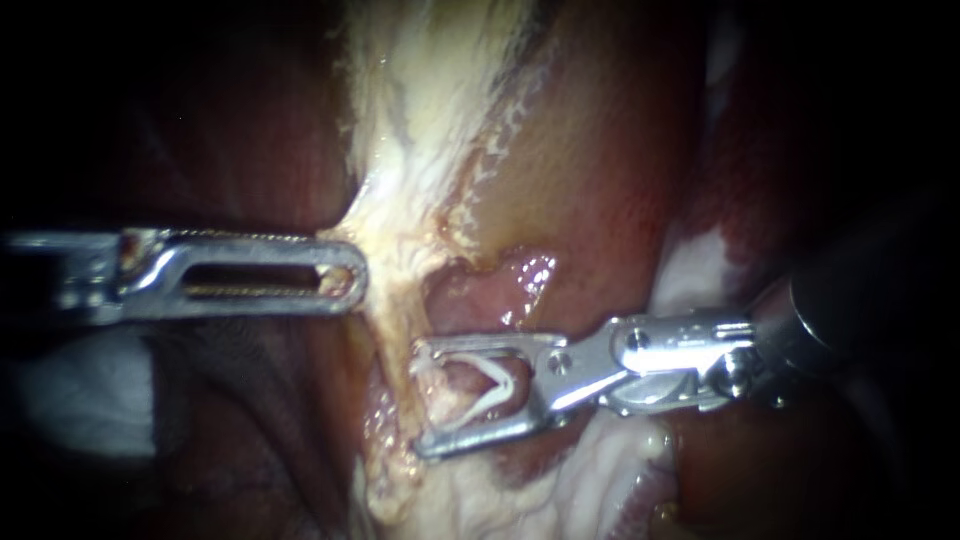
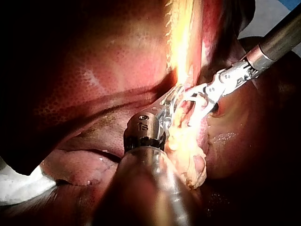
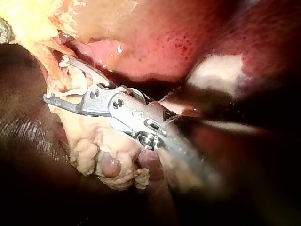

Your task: Clipping first clip left tube

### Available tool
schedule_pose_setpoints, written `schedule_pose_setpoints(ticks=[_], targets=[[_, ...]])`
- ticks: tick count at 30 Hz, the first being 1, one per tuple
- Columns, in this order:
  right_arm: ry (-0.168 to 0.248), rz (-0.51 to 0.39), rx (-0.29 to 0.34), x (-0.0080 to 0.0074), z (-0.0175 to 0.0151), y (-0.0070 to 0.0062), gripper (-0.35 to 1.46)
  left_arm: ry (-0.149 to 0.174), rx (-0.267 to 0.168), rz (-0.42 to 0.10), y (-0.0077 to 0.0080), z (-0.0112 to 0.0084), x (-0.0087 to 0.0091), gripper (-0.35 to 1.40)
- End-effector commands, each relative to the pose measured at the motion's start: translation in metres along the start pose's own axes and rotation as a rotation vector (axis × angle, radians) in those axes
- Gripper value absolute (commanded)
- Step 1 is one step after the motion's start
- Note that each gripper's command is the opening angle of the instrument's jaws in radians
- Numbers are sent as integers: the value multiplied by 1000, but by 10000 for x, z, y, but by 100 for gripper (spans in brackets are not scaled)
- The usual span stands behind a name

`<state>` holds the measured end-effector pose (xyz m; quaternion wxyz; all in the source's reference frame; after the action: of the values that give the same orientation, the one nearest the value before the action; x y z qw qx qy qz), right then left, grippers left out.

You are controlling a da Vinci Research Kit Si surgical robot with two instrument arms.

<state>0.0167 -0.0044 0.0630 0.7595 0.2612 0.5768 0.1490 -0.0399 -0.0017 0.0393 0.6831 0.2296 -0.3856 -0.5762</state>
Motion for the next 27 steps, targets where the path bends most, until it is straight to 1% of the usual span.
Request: schedule_pose_setpoints(ticks=[1, 7, 15, 21, 27], targets=[[-1, -1, -2, -1, 3, -1, 58, 0, -1, 0, 0, 0, 0, -35], [4, -2, 48, 3, 13, -5, 58, -1, -1, -1, 0, 1, 0, -35], [20, -6, 99, 2, 16, -9, 58, 0, -1, -1, 0, 2, -1, -35], [23, -16, 130, -3, 23, -11, 57, -1, -2, 0, 5, 3, -2, -35], [33, -38, 181, -9, 30, -15, 56, 0, -1, 1, 6, 4, -2, -35]])
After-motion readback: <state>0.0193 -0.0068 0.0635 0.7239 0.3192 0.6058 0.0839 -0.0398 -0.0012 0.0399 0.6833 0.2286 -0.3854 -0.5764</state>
